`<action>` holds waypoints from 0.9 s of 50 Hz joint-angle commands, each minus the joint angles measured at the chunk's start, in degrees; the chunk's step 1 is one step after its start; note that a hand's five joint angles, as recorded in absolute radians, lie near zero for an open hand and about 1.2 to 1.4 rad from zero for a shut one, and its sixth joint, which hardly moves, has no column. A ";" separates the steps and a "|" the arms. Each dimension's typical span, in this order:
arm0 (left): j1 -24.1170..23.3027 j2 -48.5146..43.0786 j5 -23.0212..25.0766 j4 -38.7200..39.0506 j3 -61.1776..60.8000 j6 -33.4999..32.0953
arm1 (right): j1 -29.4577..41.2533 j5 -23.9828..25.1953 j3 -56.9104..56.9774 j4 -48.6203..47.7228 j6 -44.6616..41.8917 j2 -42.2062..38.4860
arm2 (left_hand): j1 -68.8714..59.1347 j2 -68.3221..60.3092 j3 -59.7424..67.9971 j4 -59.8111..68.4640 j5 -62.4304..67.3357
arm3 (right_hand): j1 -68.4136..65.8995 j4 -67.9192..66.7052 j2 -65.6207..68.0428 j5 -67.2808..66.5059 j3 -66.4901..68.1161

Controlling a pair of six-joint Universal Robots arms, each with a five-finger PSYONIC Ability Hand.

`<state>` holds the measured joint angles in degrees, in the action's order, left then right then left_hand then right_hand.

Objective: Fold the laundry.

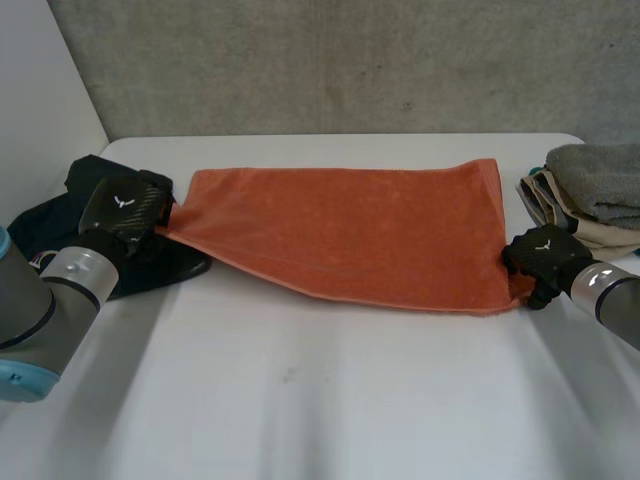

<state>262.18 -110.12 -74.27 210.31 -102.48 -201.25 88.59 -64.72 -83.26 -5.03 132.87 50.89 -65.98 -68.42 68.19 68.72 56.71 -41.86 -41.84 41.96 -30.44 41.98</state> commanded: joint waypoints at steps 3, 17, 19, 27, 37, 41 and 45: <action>0.09 0.35 -0.09 -0.60 0.00 -0.02 | -0.17 -1.64 3.37 0.37 0.10 -2.02 | -14.02 -11.58 11.81 11.28 13.29 | -38.14 -38.16 38.04 -39.56 38.02; 2.37 16.86 -1.49 -35.56 -5.18 -14.42 | -6.58 -4.19 -3.13 28.82 -14.47 14.41 | -14.02 -11.58 11.81 11.28 13.29 | -38.14 -38.16 38.04 -39.56 38.02; 3.69 18.62 -1.41 -39.78 -6.06 -17.32 | -8.16 -4.62 -4.36 33.05 -18.16 15.73 | -14.02 -11.58 11.81 11.28 13.29 | -38.14 -38.16 38.04 -39.56 38.02; 6.42 24.34 1.22 -50.35 -9.58 -23.58 | -10.28 -5.42 -9.46 39.05 -25.03 22.06 | -14.02 -11.58 11.81 11.28 13.29 | -38.14 -38.16 38.04 -39.56 38.02; 2.55 16.18 2.82 -33.13 -4.14 -17.08 | -6.85 -1.46 -6.83 23.76 -11.42 18.11 | -14.02 -11.58 11.81 11.28 13.29 | -38.14 -38.16 38.04 -39.56 38.02; 0.36 8.80 0.88 -26.54 2.88 -14.79 | -3.52 -3.39 -1.65 18.49 -6.23 13.81 | -14.02 -11.58 11.81 11.28 13.29 | -38.14 -38.16 38.04 -39.56 38.02; -1.84 -0.51 -1.14 -20.83 12.72 -13.64 | 0.35 -7.34 4.41 11.81 -0.96 9.41 | -14.02 -11.58 11.81 11.28 13.29 | -38.14 -38.16 38.04 -39.56 38.02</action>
<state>263.33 -98.81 -72.50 181.45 -101.86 -216.95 84.20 -67.54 -86.40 14.64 125.22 66.17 -65.99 -68.57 68.41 68.74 56.71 -66.60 -68.49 67.43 -44.11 67.98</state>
